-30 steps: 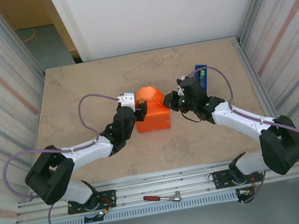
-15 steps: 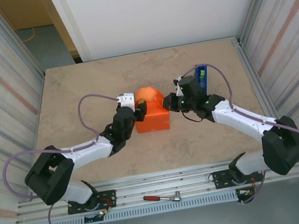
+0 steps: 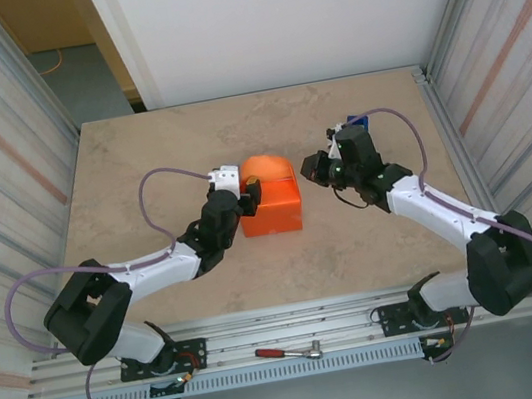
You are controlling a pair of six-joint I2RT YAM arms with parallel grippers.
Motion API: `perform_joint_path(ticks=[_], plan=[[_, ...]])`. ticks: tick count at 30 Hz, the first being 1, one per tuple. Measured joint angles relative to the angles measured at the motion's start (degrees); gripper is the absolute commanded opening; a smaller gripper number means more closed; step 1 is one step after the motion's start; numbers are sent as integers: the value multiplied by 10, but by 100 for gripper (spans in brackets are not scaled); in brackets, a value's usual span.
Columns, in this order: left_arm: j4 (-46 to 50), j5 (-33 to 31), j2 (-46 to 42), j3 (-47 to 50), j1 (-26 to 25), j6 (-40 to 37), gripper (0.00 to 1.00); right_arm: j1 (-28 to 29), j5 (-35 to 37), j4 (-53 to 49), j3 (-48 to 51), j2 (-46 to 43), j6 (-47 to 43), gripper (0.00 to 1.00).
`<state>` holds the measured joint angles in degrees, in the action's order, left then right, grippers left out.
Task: Wrap the gift box in paper
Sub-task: Fold the seventh fold of the wrapping paper on the gift box.
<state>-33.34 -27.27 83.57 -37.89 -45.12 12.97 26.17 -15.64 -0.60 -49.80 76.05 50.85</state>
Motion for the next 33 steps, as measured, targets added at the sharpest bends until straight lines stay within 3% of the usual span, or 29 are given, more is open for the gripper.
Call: perform_joint_path(ticks=[23, 33], plan=[[-4, -1, 0, 2, 0, 4, 63, 61, 32, 28, -10, 45, 9, 0], [-7, -3, -3, 7, 0, 5, 63, 125, 77, -16, -48, 61, -67, 0]])
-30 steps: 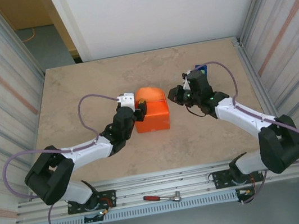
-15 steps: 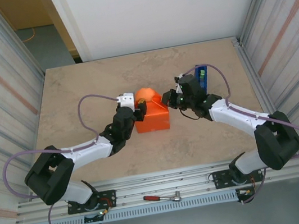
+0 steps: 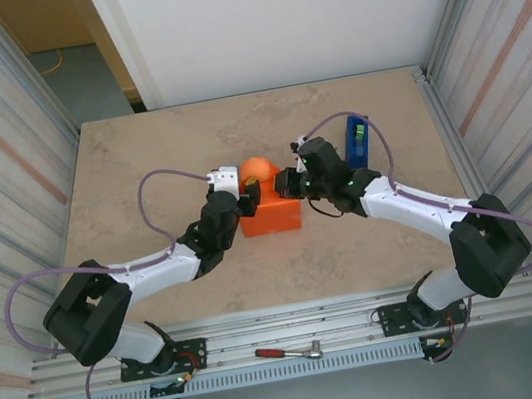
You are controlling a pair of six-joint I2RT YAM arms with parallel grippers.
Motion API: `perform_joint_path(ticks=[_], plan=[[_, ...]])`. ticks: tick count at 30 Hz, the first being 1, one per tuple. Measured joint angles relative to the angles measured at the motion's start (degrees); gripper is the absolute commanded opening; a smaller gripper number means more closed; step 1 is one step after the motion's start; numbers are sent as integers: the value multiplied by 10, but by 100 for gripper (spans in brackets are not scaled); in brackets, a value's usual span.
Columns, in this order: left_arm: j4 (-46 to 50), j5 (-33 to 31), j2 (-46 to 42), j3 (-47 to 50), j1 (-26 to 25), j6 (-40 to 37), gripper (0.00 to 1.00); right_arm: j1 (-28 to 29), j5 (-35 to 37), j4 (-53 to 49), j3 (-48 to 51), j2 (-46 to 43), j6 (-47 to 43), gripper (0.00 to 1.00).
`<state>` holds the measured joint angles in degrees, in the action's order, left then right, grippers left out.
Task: Wrap the gift box in paper
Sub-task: Fold the seventh fold of the wrapping paper on the gift box.
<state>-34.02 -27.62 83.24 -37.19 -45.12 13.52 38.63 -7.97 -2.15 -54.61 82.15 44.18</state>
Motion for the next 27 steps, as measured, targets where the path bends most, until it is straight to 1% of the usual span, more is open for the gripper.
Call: perform_joint_path(ticks=[5, 11, 18, 22, 27], plan=[[-2, 1, -1, 2, 0, 1, 63, 11, 24, -5, 0, 0, -30, 0], [0, 1, -6, 5, 0, 1, 64, 15, 32, 6, 12, -6, -45, 0], [64, 8, -31, -2, 0, 1, 67, 28, 54, 1, 14, -8, -78, 0], [122, 43, -68, -14, 15, 14, 69, 30, 56, 0, 14, -8, -89, 0], [169, 108, -155, -22, 60, 48, 70, 30, 56, 1, 14, -8, -89, 0]])
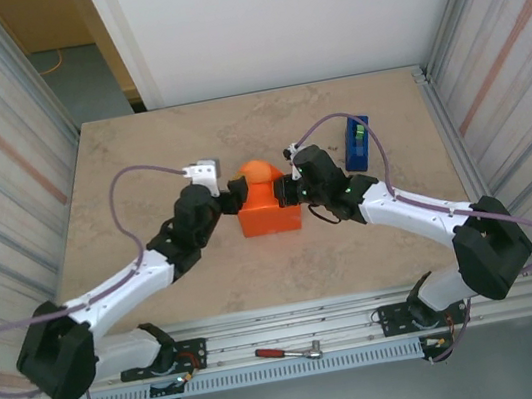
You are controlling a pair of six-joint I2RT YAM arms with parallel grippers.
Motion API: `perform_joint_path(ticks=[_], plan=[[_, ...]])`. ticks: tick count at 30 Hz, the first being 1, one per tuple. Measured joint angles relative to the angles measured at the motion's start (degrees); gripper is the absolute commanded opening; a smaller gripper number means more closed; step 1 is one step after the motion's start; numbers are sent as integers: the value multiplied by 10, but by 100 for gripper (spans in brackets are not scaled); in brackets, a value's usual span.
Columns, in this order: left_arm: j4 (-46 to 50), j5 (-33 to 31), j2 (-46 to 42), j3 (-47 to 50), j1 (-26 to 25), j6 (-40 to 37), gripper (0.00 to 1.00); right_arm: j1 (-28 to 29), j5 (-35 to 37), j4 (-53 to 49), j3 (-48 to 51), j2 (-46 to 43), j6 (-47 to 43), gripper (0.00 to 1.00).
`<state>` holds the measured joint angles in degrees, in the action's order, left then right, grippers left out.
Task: Wrap the gift box in paper
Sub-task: Fold the seventh fold of the wrapping paper on the gift box.
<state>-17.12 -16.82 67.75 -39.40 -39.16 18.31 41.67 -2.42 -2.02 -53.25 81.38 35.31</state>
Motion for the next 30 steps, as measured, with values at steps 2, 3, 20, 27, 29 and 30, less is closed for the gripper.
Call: perform_joint_path(ticks=[2, 3, 20, 27, 29, 30], plan=[[13, 28, -35, 0, 26, 19, 65, 0, 0, 0, 0, 0, 0, 0], [20, 44, -50, 0, 42, 31, 60, 0, 0, 0, -1, 0, 0, 0], [65, 185, 38, -14, 133, 96, 14, 0, 0, 6, -3, 7, 2, 0], [68, 194, 66, -47, 101, 95, 14, -1, 0, 9, -3, 8, 2, 0], [71, 192, 66, -57, 83, 94, 13, -1, 0, 9, -3, 8, 2, 0], [72, 191, 66, -61, 75, 94, 13, -1, 0, 10, -3, 8, 2, 0]])
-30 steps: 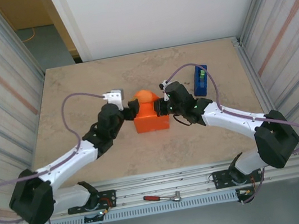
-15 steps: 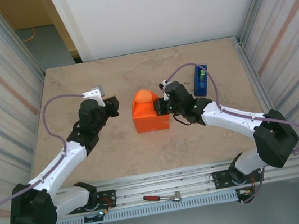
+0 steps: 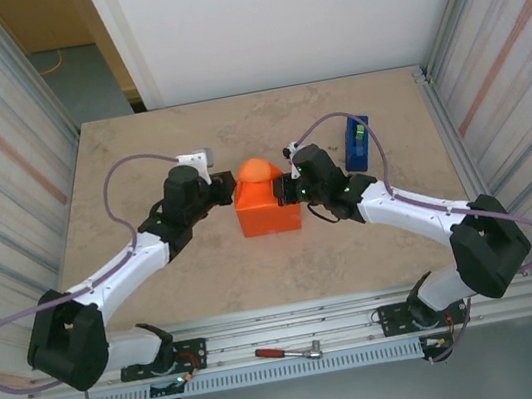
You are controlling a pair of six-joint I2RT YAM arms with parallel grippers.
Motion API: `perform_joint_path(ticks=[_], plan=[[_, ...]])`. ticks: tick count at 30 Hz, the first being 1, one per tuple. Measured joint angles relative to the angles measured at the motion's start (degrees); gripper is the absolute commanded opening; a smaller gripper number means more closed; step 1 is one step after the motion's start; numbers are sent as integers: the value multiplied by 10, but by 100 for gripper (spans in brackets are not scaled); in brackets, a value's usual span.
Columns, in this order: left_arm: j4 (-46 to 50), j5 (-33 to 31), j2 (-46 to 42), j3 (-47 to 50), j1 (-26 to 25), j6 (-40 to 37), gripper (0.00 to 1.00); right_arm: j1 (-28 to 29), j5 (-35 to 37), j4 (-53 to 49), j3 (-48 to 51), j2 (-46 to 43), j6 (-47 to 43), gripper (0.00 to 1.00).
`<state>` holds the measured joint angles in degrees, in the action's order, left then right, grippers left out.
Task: Wrap the gift box in paper
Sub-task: Fold the seventh fold of the wrapping paper on the gift box.
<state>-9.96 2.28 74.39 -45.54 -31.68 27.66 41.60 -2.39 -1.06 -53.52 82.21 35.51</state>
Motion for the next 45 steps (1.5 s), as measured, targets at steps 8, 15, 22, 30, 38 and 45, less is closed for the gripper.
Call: perform_joint_path(ticks=[8, 15, 22, 30, 38, 45], plan=[[33, -32, 9, -6, -57, 1, 11, 0, 0, 4, 0, 2, 0, 0], [51, -65, 30, -17, -78, 9, 11, 0, -10, 14, 0, 6, 5, 0], [82, -89, 56, -54, -102, 22, 11, 0, -11, 18, 2, 5, 16, 0], [92, -128, 65, -63, -128, 41, 12, -5, -33, 10, 4, -3, 20, 0], [85, -144, 68, -62, -131, 43, 12, -43, -109, -3, -1, -5, 29, 0], [73, -146, 72, -62, -131, 44, 24, -61, -149, -7, -2, -5, 30, 0]])
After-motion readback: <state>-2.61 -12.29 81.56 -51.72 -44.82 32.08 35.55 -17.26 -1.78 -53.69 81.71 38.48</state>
